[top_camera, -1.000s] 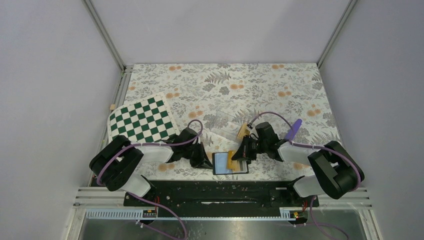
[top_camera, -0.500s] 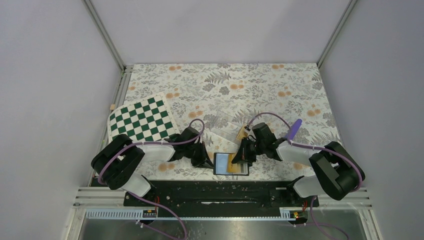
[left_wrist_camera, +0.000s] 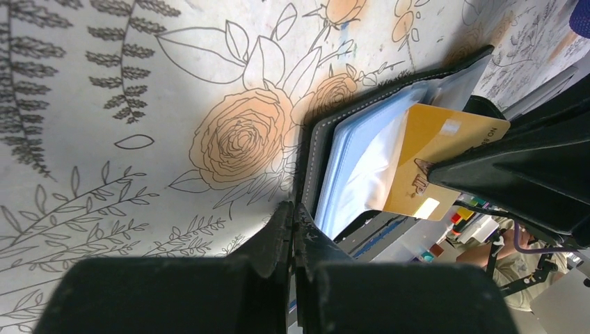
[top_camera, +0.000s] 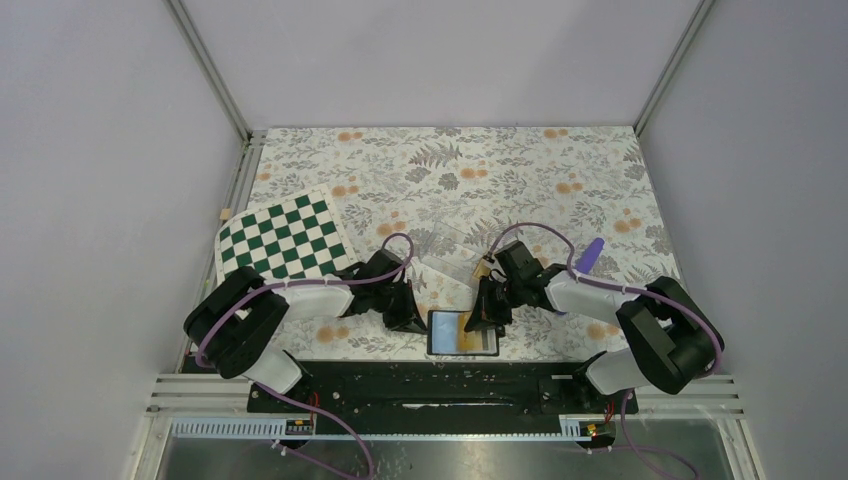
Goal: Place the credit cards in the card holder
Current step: Insert the credit card into the card holder.
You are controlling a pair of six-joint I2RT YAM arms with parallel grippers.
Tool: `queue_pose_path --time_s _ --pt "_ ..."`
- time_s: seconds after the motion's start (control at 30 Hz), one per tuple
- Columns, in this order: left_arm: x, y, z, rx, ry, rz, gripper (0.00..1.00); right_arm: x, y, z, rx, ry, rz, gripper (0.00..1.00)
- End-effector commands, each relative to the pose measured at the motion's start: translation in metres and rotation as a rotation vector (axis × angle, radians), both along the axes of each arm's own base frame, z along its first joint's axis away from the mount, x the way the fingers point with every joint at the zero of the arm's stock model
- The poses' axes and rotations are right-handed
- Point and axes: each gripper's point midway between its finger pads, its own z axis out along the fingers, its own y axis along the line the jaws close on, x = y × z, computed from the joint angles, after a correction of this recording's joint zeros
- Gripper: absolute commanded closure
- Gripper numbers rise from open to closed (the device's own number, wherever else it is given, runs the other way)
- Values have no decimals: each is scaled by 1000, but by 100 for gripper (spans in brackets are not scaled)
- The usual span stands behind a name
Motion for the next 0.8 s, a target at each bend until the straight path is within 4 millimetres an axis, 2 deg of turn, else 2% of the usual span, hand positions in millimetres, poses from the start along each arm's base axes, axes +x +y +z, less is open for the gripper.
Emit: queue_pose_path --time_s 0.0,0.3,0.57,0.77 --pt "9 -5 4 9 -40 -10 100 -5 -4 -1 -57 24 20 100" --pt "7 -8 0 20 -36 -25 100 -4 6 9 21 13 17 100" --pt "5 -12 -2 29 -36 -40 100 -9 10 7 40 43 33 100" --pt "6 -15 -4 34 -34 -44 100 -14 5 -2 -14 63 57 98"
